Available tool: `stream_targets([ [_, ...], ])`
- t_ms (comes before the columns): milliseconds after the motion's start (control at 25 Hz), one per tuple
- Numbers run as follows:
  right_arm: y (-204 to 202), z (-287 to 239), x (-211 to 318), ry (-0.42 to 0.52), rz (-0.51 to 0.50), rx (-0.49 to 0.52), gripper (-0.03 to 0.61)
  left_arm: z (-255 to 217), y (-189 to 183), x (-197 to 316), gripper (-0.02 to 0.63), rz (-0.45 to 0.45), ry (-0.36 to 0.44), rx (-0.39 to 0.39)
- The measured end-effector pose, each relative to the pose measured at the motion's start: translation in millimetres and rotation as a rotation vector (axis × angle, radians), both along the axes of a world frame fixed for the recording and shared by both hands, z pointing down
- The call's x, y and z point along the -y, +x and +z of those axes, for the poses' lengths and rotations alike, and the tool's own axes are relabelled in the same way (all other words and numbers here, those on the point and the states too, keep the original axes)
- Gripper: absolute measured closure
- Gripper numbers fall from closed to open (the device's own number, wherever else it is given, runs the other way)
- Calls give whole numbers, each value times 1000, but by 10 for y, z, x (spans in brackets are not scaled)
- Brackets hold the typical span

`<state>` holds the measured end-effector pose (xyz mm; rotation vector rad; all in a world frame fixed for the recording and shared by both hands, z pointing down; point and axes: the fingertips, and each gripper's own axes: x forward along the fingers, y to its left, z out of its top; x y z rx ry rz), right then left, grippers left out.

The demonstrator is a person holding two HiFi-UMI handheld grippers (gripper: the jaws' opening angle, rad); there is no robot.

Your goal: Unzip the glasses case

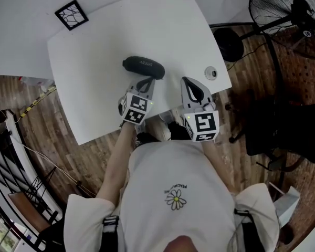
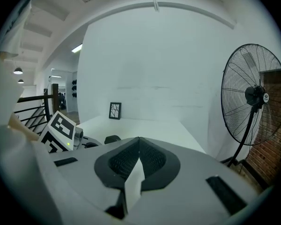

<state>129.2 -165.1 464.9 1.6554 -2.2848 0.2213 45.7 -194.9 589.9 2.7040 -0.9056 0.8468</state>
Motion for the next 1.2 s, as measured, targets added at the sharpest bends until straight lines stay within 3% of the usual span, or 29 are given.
stream_targets([
  [280,-174,97,-48,3,-143,89,572,-441,-80,47,600,-52,81,-25],
  [520,-385,652,28,-166,-237,-4,508,-747,-162,486,600,-56,184,83],
  [760,-580,1117,63,-304,-287,-64,454,-415,-86,534,600,13,111,193],
  [960,-584,1295,120,-360,-288,-153,454,-281,-98,509,600,-8,59,173],
  [1200,-558,1489,169,-446,-237,-139,466,-268,-67,517,601,-19,69,194],
])
